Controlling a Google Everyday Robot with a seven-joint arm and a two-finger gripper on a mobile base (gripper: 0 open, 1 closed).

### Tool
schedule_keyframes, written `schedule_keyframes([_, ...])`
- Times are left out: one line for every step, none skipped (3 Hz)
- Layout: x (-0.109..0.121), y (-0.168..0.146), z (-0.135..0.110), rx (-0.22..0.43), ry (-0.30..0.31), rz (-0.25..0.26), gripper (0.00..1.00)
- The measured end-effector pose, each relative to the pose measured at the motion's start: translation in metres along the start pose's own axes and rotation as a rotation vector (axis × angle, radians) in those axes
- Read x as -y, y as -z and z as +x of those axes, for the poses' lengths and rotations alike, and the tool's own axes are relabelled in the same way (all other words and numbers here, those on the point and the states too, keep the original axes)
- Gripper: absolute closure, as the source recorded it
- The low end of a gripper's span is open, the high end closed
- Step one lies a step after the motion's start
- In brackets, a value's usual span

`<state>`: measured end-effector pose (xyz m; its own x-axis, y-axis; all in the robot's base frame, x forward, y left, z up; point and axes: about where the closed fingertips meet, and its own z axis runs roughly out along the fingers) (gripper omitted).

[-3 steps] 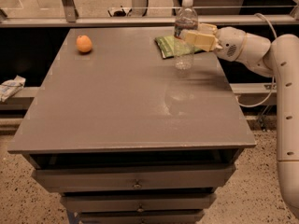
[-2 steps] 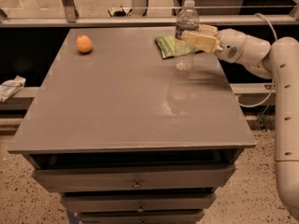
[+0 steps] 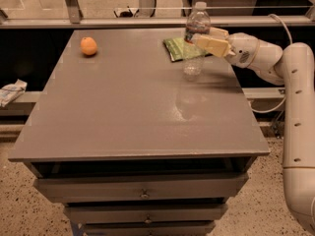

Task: Place water bottle upright

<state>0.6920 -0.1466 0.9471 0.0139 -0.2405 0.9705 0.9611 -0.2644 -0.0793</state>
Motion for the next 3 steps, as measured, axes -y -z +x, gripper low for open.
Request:
schedule_keyframes([-0.0007,0.0020,-0.0017,-0.016,0.001,0.016,1.00])
schedule_keyframes([-0.0011,0.0044,-0.0057,-0.020,0.008,0.026,1.00])
schedule_keyframes([-0.0033,0.0088,-0.0109,-0.017,0.018,0.023,1.00])
